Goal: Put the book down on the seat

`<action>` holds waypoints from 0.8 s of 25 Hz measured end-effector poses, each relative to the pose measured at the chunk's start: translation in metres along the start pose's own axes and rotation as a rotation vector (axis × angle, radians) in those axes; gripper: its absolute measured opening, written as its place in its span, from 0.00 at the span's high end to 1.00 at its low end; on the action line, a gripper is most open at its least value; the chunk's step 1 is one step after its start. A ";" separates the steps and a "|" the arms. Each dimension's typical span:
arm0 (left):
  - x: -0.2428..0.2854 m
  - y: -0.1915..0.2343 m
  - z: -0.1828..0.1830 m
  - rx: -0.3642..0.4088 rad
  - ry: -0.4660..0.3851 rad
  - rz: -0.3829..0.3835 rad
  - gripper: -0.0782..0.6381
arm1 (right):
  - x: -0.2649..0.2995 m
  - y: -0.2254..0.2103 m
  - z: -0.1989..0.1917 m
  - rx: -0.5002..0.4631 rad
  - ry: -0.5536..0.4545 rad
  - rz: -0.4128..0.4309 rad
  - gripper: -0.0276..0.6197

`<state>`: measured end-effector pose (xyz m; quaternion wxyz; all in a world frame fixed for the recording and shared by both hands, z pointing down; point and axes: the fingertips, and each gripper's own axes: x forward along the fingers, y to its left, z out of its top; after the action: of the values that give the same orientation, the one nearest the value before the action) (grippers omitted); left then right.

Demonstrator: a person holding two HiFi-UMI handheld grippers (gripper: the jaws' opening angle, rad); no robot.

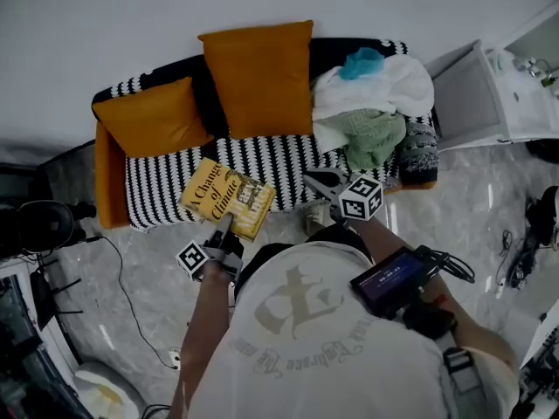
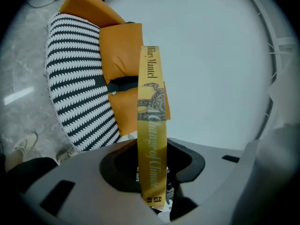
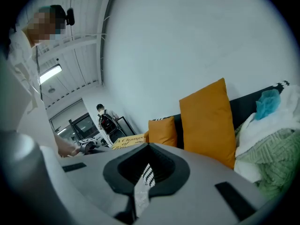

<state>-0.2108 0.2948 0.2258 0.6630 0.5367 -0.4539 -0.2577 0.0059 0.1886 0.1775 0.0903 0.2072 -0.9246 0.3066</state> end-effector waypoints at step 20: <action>0.081 -0.014 -0.051 -0.012 -0.094 0.138 0.69 | -0.007 -0.094 0.015 0.035 0.099 0.157 0.94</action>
<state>-0.1266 0.2478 0.2384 0.6603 0.4876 -0.5188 -0.2390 0.0530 0.1136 0.2134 0.1077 0.1203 -0.9269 0.3389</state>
